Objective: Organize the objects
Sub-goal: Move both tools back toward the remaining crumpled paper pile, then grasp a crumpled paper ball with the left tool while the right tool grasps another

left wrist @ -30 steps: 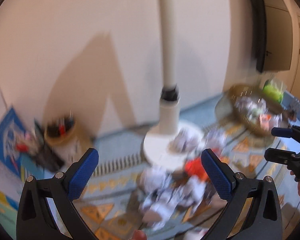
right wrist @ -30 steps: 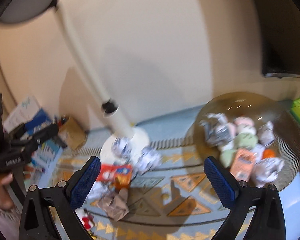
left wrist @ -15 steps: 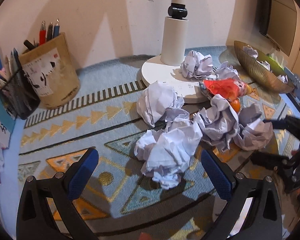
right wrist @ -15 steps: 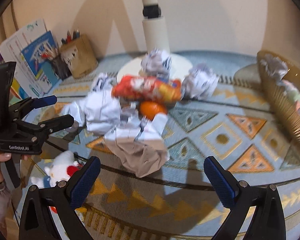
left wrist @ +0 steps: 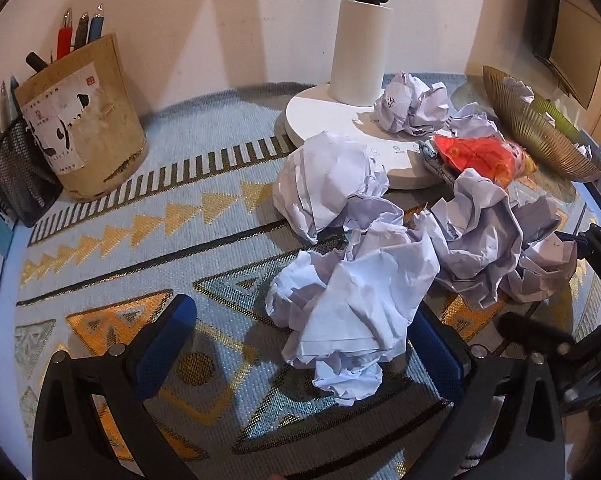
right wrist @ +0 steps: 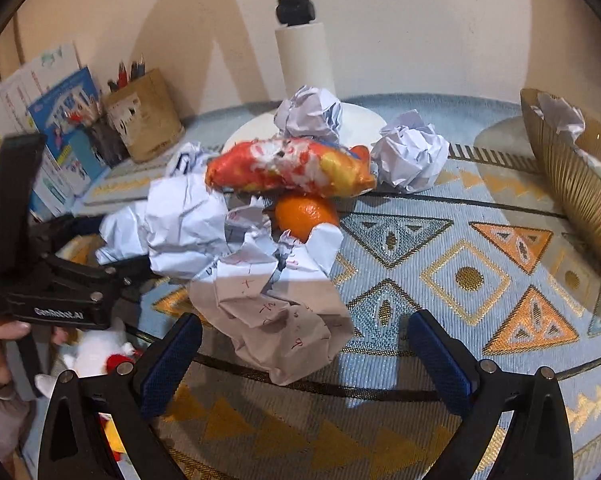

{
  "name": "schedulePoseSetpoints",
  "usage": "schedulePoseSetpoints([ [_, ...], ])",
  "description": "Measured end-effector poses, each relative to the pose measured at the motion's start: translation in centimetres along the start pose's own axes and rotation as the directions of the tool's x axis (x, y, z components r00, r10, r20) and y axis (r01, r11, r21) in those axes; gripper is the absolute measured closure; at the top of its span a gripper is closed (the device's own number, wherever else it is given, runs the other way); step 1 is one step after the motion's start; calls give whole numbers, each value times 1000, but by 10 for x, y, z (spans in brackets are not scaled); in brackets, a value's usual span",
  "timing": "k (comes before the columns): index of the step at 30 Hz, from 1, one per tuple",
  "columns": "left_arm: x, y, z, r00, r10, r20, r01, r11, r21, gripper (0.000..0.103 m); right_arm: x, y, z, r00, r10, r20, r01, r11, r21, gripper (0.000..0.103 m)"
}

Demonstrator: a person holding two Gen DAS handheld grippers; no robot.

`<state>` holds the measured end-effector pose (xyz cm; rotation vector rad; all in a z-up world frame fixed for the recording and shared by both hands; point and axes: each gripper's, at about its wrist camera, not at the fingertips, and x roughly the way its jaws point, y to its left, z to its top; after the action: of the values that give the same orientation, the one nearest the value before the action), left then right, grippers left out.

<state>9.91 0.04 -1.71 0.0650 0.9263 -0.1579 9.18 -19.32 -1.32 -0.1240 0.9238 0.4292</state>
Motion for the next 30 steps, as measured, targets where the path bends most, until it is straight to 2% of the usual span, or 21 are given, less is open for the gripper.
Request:
schedulePoseSetpoints([
  [3, 0, 0, -1, 1000, 3, 0, -3, 1000, 2, 1, 5, 11, 0, 997, -71, -21, 70, 996, -53, 0],
  [11, 0, 0, 0, 1000, 1, 0, -1, 1000, 5, 0, 4, 7, 0, 998, -68, -16, 67, 997, -41, 0],
  [12, 0, 0, 0, 1000, 1, 0, -1, 1000, 5, 1, 3, 7, 0, 997, -71, -12, 70, 997, -39, 1],
  [13, 0, 0, 0, 1000, 2, 2, -2, 1000, 3, 2, 2, 7, 0, 998, -70, -6, 69, 997, -36, 7],
  [14, -2, 0, 0, 1000, 4, 15, -4, 1000, 2, 20, 0, 7, 0, 997, -73, 7, 73, 997, -29, 22],
  [15, -8, 0, -1, 999, -5, 47, 5, 1000, 2, 56, -5, 6, -1, 996, -79, 31, 80, 997, -21, 38],
  [16, -12, 0, -2, 997, -17, 70, 17, 1000, 0, 58, -9, 5, -2, 997, -68, 47, 69, 997, -19, 46],
  [17, -15, 1, -3, 996, -35, 81, 35, 999, -5, 58, -12, 3, -2, 997, -47, 56, 48, 999, -22, 48],
  [19, -17, 5, -4, 993, -66, 97, 69, 997, -21, 59, -16, 5, -3, 997, -21, 78, 23, 999, -32, 49],
  [23, -23, 14, -6, 988, -73, 135, 81, 995, -58, 59, -31, 9, -6, 989, 10, 150, -2, 999, -53, 49],
  [27, -37, 18, -8, 977, -54, 208, 69, 995, -68, 59, -47, 11, -11, 972, 20, 232, -5, 998, -64, 49],
  [30, -47, 17, -10, 967, -33, 254, 53, 996, -70, 59, -50, 12, -10, 966, 28, 258, -11, 998, -66, 48],
])
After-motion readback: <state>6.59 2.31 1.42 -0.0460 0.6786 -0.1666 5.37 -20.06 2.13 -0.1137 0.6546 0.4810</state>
